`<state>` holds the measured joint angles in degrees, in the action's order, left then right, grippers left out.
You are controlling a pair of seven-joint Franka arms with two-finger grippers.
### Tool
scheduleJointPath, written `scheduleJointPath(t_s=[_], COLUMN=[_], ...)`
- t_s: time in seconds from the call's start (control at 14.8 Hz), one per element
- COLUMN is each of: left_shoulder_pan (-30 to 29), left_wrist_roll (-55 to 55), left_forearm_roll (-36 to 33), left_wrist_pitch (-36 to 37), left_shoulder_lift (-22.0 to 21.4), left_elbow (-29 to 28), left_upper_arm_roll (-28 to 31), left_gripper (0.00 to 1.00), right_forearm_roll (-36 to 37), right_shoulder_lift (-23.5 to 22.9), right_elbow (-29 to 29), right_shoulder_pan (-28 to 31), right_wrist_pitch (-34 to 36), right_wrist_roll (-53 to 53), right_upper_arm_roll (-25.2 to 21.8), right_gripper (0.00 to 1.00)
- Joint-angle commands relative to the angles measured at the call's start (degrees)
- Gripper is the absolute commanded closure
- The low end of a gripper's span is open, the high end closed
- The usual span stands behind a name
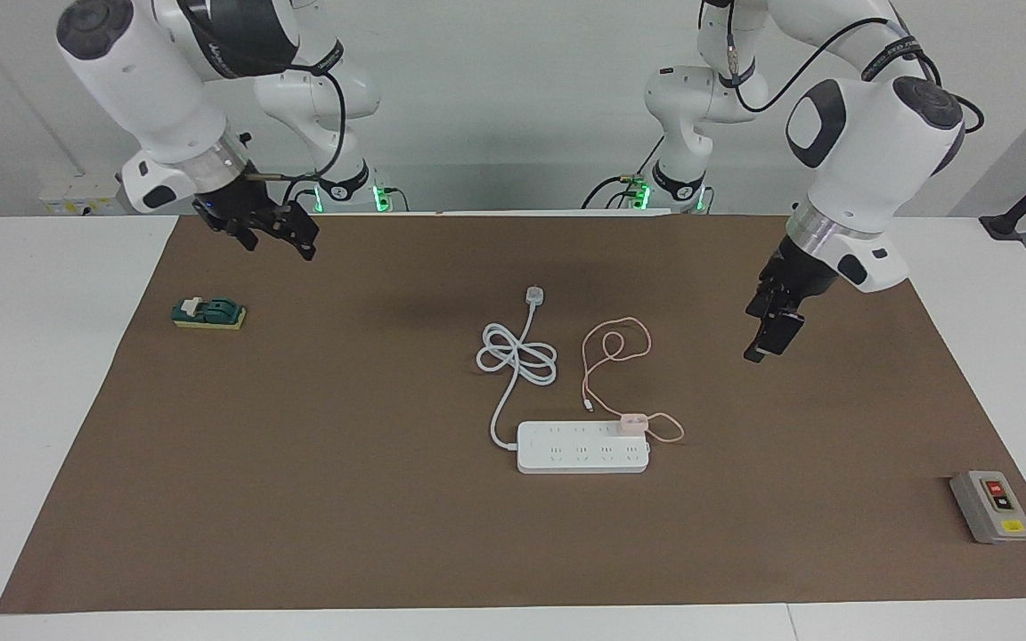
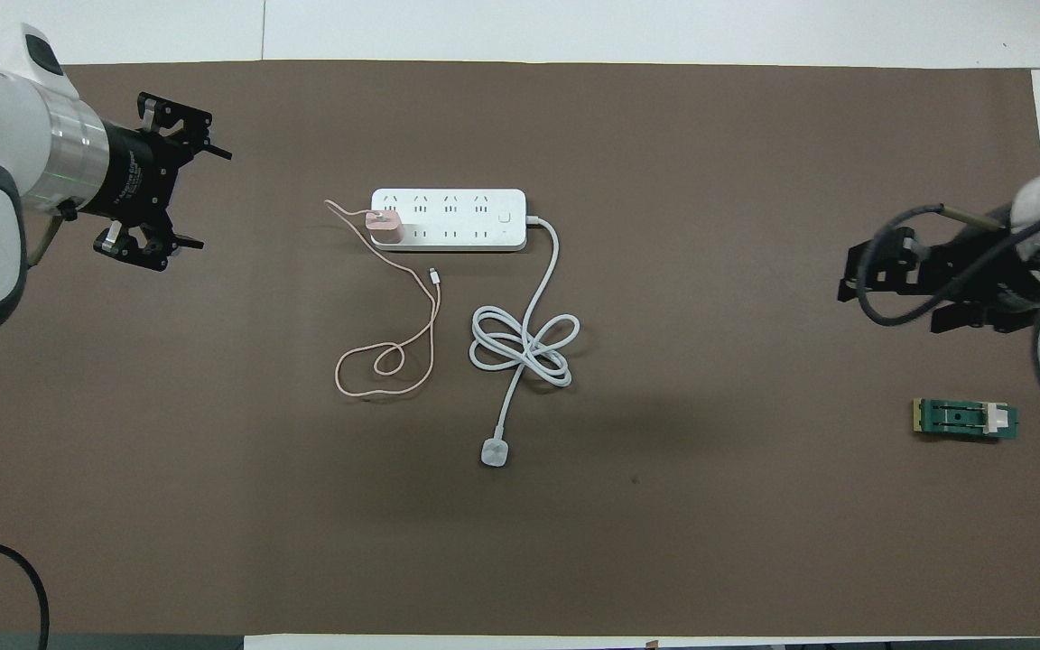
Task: Unplug charger and place it aside
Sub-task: 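Move the left gripper to the pink charger while the right gripper reaches the strip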
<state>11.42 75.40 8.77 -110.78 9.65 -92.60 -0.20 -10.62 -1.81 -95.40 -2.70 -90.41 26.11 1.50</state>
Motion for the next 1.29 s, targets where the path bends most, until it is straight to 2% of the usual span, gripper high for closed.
scheduleJointPath(t_s=[0.0,0.27,0.41,0.61,0.88,1.02,1.22], left_shoulder_pan=[2.3,5.9,6.9,7.2,7.6,7.7,8.1], left_wrist_roll=[8.1,17.3,23.5,30.9,31.6,35.3,36.9], left_forearm_roll=[-3.2,-7.9,-7.9,-7.5,-7.2,-5.1,-4.6], left_wrist_pitch=[1.0,9.7,11.0,10.6,9.5,6.0,5.0], left_shoulder_lift=[3.7,13.8,18.1,22.5,23.7,24.1,24.8], left_elbow=[3.3,13.5,17.1,20.2,20.2,20.0,19.6], left_upper_arm_roll=[0.8,1.0,1.1,1.1,1.0,1.1,1.1], left_gripper=[0.00,0.00,0.00,0.00,0.00,0.00,0.00], right_forearm_roll=[-5.8,-14.8,-19.7,-25.1,-36.6,-39.9,-43.2], right_shoulder_lift=[-4.9,-11.5,-14.9,-25.8,-33.9,-37.2,-44.0], right_elbow=[0.6,2.1,2.7,12.4,14.6,17.5,23.9], right_shoulder_pan=[-3.0,-8.6,-10.8,-13.5,-15.7,-16.1,-15.1], right_wrist_pitch=[-4.6,-14.1,-18.9,-21.2,-31.4,-31.5,-29.7], right_wrist_roll=[12.9,31.9,37.8,46.6,49.2,49.5,52.5], right_upper_arm_roll=[0.0,0.0,0.0,0.0,0.0,0.0,0.1], right_gripper=[0.00,0.00,0.00,0.00,0.00,0.00,0.00])
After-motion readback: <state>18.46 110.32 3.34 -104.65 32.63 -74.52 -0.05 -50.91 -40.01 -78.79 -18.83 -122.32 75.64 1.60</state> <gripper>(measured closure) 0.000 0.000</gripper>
